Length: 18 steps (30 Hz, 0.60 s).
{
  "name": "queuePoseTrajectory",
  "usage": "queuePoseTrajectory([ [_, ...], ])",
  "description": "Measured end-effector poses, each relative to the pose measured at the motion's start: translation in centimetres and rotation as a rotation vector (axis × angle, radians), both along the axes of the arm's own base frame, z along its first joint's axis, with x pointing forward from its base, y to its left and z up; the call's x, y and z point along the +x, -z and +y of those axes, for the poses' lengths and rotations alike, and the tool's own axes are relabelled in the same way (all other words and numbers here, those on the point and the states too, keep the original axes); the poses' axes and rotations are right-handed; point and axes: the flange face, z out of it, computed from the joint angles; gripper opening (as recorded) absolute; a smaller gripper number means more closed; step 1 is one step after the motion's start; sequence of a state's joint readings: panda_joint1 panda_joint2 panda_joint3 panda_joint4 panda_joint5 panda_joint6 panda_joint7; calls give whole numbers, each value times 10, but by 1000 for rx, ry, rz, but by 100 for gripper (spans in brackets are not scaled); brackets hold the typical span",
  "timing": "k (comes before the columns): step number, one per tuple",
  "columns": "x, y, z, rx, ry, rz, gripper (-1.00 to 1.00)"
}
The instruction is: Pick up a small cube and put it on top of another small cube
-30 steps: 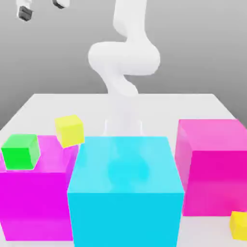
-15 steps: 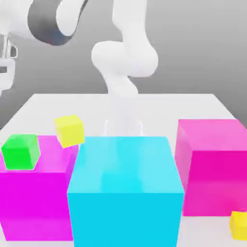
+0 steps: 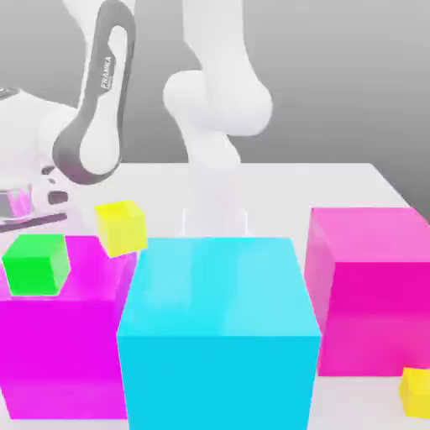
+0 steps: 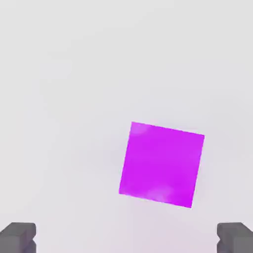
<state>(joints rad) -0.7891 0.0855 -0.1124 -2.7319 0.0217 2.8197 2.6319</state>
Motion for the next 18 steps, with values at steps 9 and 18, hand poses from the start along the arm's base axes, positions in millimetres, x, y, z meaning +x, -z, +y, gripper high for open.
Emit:
queuePoseTrajectory([
  [9, -5, 64, 1, 3, 29, -1, -100],
  [18, -4, 29, 0, 3, 29, -2, -100],
])
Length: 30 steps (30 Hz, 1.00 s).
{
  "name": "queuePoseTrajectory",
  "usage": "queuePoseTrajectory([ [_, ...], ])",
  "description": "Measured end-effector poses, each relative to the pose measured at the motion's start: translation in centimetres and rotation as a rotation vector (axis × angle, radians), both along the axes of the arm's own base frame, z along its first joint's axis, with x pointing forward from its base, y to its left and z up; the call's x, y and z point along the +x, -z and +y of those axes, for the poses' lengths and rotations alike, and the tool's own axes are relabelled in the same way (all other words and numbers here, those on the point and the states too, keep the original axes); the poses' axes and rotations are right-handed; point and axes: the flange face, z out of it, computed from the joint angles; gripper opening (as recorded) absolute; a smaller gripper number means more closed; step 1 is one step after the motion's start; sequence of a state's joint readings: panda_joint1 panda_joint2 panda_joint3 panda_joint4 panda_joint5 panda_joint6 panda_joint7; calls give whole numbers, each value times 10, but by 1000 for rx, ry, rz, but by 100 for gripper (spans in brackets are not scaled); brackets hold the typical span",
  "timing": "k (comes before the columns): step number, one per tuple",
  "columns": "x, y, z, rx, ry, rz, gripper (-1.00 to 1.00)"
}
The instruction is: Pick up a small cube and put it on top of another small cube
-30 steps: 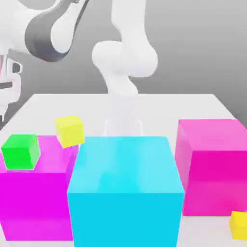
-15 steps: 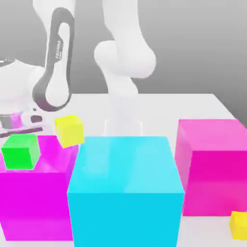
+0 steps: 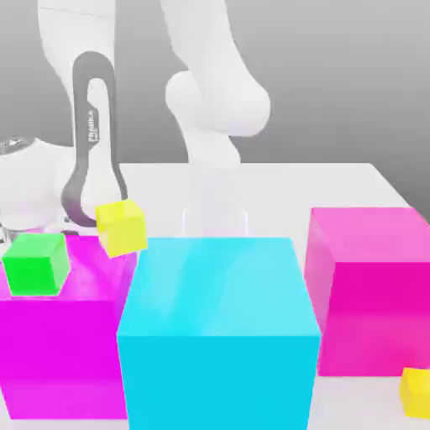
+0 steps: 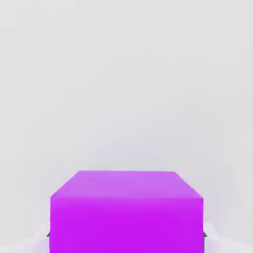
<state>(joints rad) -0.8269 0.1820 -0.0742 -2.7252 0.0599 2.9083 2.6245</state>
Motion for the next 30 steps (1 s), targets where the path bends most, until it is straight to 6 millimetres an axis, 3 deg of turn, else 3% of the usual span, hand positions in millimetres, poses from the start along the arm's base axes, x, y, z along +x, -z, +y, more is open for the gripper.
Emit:
queuePoseTrajectory([
  [3, 5, -26, 0, -5, -27, -7, -100],
  [7, 51, -69, -13, -36, -215, -35, -100],
  [13, 117, -161, -15, -64, -476, -47, -100],
  [18, 167, -234, 23, -52, -673, -44, -100],
  [22, 197, -291, 70, -34, -823, -34, -100],
  [24, 203, -296, 92, -9, -835, -15, -100],
  [28, 202, -245, 96, -1, -823, 0, -100],
  [29, 202, -237, 97, -1, -823, 0, 100],
  [30, 202, -237, 97, -1, -823, 0, 100],
])
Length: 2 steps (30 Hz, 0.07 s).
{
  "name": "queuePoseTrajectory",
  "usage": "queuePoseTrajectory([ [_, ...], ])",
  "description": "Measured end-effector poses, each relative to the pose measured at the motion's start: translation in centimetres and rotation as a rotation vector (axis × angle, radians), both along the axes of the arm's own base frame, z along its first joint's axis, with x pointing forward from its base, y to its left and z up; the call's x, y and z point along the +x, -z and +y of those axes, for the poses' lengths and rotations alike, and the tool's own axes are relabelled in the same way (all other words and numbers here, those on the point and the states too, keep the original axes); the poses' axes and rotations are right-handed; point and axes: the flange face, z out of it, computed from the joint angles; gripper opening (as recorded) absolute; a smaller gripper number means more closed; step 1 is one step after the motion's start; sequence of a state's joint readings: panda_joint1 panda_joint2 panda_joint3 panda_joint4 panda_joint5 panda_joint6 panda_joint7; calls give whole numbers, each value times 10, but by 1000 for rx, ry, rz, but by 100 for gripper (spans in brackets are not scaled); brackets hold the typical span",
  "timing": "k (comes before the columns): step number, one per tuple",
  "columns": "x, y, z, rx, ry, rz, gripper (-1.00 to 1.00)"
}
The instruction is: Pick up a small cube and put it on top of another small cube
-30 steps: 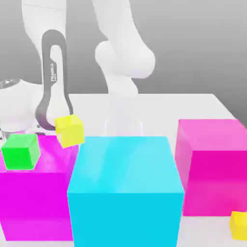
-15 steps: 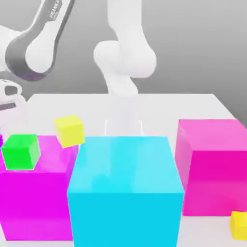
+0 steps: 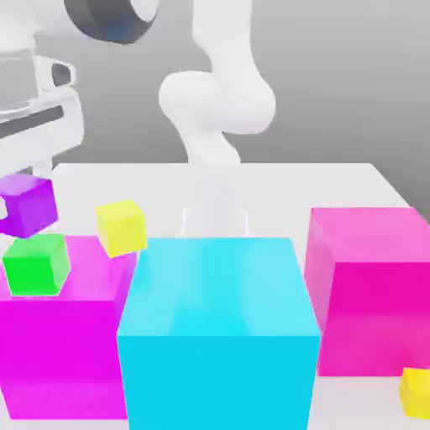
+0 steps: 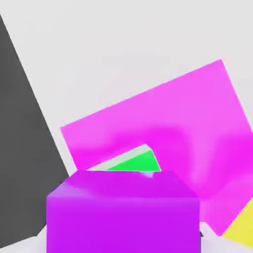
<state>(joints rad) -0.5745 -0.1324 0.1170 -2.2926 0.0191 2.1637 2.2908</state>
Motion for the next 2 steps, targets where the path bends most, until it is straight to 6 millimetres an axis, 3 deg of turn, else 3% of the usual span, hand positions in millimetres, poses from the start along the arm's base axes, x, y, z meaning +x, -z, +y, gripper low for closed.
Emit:
queuePoseTrajectory([
  [2, 0, 0, 0, 0, 0, 0, 100],
])
